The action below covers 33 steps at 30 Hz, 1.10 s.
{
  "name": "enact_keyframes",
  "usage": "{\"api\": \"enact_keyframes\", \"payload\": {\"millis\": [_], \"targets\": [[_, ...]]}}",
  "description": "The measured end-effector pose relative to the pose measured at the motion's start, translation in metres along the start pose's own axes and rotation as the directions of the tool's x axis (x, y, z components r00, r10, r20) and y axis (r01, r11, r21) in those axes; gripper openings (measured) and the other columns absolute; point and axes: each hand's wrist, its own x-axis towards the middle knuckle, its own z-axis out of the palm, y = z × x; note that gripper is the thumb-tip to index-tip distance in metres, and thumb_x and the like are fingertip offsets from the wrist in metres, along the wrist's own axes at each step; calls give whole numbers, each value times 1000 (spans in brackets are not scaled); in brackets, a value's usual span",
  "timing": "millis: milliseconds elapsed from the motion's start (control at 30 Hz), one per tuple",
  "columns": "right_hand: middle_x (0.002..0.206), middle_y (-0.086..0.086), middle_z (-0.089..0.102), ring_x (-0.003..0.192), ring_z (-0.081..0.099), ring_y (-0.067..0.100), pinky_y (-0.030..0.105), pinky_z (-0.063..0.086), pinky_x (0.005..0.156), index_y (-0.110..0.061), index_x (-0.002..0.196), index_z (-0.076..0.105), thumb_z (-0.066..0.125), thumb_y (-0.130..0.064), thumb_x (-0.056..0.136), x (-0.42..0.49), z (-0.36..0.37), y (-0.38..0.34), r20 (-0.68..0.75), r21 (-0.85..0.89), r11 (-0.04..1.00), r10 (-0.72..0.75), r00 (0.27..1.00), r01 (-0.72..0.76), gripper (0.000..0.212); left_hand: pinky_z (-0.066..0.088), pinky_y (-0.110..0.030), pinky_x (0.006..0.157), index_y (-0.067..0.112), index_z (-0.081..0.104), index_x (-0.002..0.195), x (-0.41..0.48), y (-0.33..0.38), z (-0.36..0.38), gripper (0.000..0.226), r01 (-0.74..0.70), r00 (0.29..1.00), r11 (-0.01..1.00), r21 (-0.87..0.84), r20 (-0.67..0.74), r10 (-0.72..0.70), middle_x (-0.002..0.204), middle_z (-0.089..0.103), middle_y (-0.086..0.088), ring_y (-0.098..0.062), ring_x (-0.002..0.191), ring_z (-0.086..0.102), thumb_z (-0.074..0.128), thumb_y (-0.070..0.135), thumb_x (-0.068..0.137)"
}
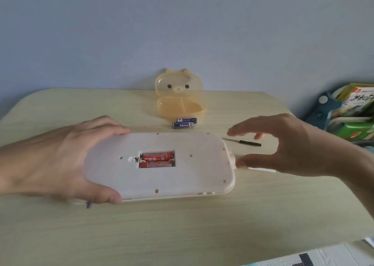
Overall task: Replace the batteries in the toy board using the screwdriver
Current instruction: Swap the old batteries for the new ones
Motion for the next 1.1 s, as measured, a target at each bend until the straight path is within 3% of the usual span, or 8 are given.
{"api": "enact_keyframes", "payload": {"millis": [133, 300, 400, 533, 700, 800, 933, 1100], "targets": [[142, -48, 42, 120, 42, -26, 7, 36, 101, -58, 145, 38, 65, -92, 58, 21, 12, -38, 43, 69, 990, -123, 991, 120, 97, 38, -22, 113, 53, 52, 143, 14, 23, -10, 90, -125, 992, 992, -3, 7, 125, 143, 43, 37, 6, 138, 47, 63, 98, 66], [158, -42, 21, 146, 25, -12, 18, 24, 121, -46, 157, 25, 69, -95, 45, 38, 29, -57, 146, 43, 987, -158, 977, 154, 130, 34, -21, 111, 47, 66, 132, 35, 44, 3, 50, -269, 963, 962, 53, 35, 268, 130, 49, 24, 3, 125, 46, 64, 73, 90], [149, -45, 24, 143, 27, -6, 16, 26, 112, -47, 156, 23, 71, -91, 46, 40, 35, -58, 183, 21, 990, -144, 972, 143, 128, 41, -31, 108, 49, 65, 126, 41, 46, 7, 41, -270, 962, 962, 45, 54, 267, 125, 46, 21, -4, 121, 47, 61, 71, 92], [161, -39, 17, 150, 25, 3, 28, 26, 123, -46, 160, 17, 70, -92, 49, 41, 42, -53, 183, 12, 989, -149, 972, 150, 131, 43, -34, 104, 51, 61, 120, 46, 50, 8, 33, -270, 960, 962, 48, 92, 265, 121, 40, 24, -4, 121, 44, 61, 69, 92], [159, -34, 29, 145, 35, 3, 31, 31, 121, -46, 155, 32, 74, -87, 57, 43, 44, -51, 162, 34, 975, -222, 962, 219, 114, 45, -34, 99, 45, 56, 110, 59, 62, 11, 32, -279, 953, 956, 88, 147, 265, 118, 41, 21, -9, 118, 42, 57, 71, 90], [152, -35, 35, 140, 40, 3, 33, 35, 118, -48, 150, 37, 75, -84, 60, 43, 45, -51, 159, 44, 970, -244, 957, 240, 105, 44, -35, 99, 36, 56, 104, 64, 65, 13, 25, -319, 943, 947, 49, 119, 312, 112, 48, 16, -15, 113, 45, 61, 58, 95], [159, -35, 25, 146, 32, 3, 32, 31, 121, -46, 156, 29, 69, -89, 56, 44, 47, -48, 156, 14, 974, -225, 962, 226, 116, 45, -30, 86, 30, 54, 98, 64, 60, 9, 18, -349, 935, 935, -57, 44, 352, 95, 55, 17, -14, 97, 52, 70, 24, 93], [162, -36, 15, 146, 14, -10, 18, 19, 120, -41, 161, 21, 66, -90, 55, 43, 47, -47, 159, -9, 979, -198, 967, 202, 126, 53, -34, 75, 26, 63, 97, 62, 54, -1, 17, -281, 959, 938, -202, -15, 284, 88, 70, 8, -13, 83, 67, 74, 15, 89]]}}
